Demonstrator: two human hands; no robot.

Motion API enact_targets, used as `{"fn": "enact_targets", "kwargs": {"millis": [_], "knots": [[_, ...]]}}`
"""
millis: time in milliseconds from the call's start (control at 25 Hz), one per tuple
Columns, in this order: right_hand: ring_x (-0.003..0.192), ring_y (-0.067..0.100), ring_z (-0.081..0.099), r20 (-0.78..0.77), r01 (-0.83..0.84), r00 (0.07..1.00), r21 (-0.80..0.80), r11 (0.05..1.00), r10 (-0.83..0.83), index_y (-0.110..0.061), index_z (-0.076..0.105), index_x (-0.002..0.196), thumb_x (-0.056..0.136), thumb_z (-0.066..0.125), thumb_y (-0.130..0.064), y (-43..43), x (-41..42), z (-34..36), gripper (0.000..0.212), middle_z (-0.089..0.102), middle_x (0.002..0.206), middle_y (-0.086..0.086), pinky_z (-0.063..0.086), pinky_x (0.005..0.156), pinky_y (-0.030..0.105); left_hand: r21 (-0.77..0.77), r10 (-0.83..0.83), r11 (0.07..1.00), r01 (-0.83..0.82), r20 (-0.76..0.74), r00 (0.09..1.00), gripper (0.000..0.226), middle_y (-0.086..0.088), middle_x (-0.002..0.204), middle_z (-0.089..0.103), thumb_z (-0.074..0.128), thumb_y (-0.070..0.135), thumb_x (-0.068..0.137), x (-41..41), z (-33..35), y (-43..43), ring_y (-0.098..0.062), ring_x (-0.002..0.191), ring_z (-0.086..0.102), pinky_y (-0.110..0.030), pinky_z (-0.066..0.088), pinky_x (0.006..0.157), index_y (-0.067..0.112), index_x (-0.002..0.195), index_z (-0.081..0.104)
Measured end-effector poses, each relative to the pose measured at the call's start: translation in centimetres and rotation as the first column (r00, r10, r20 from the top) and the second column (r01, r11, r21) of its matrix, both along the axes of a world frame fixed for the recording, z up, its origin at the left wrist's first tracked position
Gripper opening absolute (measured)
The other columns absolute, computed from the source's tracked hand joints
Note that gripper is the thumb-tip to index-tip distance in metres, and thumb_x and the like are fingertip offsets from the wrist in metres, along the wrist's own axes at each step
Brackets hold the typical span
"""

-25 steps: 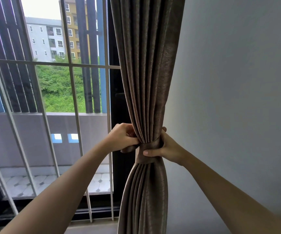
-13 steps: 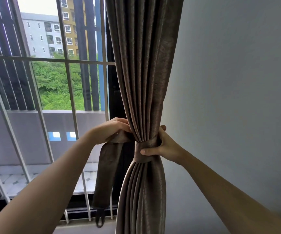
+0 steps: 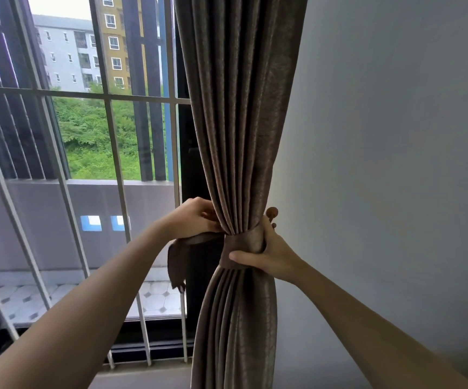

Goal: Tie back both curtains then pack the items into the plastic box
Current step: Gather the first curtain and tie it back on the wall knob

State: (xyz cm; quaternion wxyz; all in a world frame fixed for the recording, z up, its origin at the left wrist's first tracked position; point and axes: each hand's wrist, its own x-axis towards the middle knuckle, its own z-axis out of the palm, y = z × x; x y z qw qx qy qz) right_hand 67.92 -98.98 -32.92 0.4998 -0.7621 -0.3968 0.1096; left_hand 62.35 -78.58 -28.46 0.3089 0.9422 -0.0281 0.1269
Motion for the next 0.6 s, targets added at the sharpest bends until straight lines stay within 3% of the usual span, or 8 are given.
{"fn": "enact_targets", "kwargs": {"millis": [120, 200, 280, 440, 600], "knots": [[0.105, 0.011, 0.061, -0.018, 0.027, 0.999, -0.071, 0.997, -0.028, -0.027, 0.043, 0.131, 0.072, 0.077, -0.041, -0.2, -0.1, -0.5, 0.07, 0.061, 0.118, -0.007, 0.052, 0.095, 0.037, 0.083, 0.081, 0.992, -0.09, 0.104, 0.991, 0.014, 0.011, 0.057, 0.058, 0.075, 0.028, 0.077, -0.7, -1.1, 0.4, -0.001, 0.052, 0.052, -0.018, 0.042, 0.06, 0.014, 0.079, 0.073], [0.105, 0.01, 0.06, 0.044, 0.046, 0.998, -0.041, 0.998, -0.044, -0.026, 0.04, 0.133, 0.068, 0.079, -0.044, 0.2, -0.3, -0.1, 0.078, 0.059, 0.12, -0.008, 0.053, 0.092, 0.033, -0.083, 0.054, 0.995, -0.047, 0.09, 0.994, 0.006, 0.012, 0.069, 0.066, 0.073, 0.021, 0.078, -1.1, -0.7, 0.3, 0.001, 0.063, 0.059, -0.014, 0.046, 0.065, 0.022, 0.083, 0.072], [0.104, 0.007, 0.059, 0.09, 0.102, 0.99, 0.055, 0.993, -0.106, -0.026, 0.034, 0.135, 0.065, 0.081, -0.043, 0.9, -0.8, 0.2, 0.086, 0.056, 0.121, -0.011, 0.053, 0.089, 0.024, -0.194, 0.025, 0.981, -0.012, 0.067, 0.997, 0.018, 0.006, 0.085, 0.071, 0.07, 0.012, 0.079, -1.2, -0.3, 0.2, -0.007, 0.078, 0.066, -0.021, 0.053, 0.075, 0.026, 0.091, 0.071], [0.106, 0.013, 0.059, 0.125, 0.189, 0.97, 0.139, 0.972, -0.206, -0.023, 0.031, 0.136, 0.066, 0.081, -0.041, 2.5, -0.3, -0.2, 0.088, 0.055, 0.124, -0.005, 0.053, 0.092, 0.031, -0.016, 0.159, 0.987, -0.159, 0.155, 0.975, 0.022, 0.001, 0.091, 0.073, 0.069, 0.018, 0.08, 0.0, -1.1, 0.8, -0.014, 0.082, 0.067, -0.033, 0.055, 0.083, 0.018, 0.102, 0.071], [0.106, 0.018, 0.06, 0.15, 0.255, 0.951, 0.117, 0.96, -0.271, -0.02, 0.035, 0.134, 0.069, 0.08, -0.039, 3.6, 1.9, 0.4, 0.082, 0.057, 0.123, 0.0, 0.054, 0.091, 0.035, 0.089, 0.264, 0.954, -0.288, 0.217, 0.94, 0.025, 0.0, 0.088, 0.071, 0.065, 0.026, 0.081, 1.2, -1.0, 0.7, -0.019, 0.079, 0.065, -0.034, 0.055, 0.071, 0.021, 0.105, 0.069]]}}
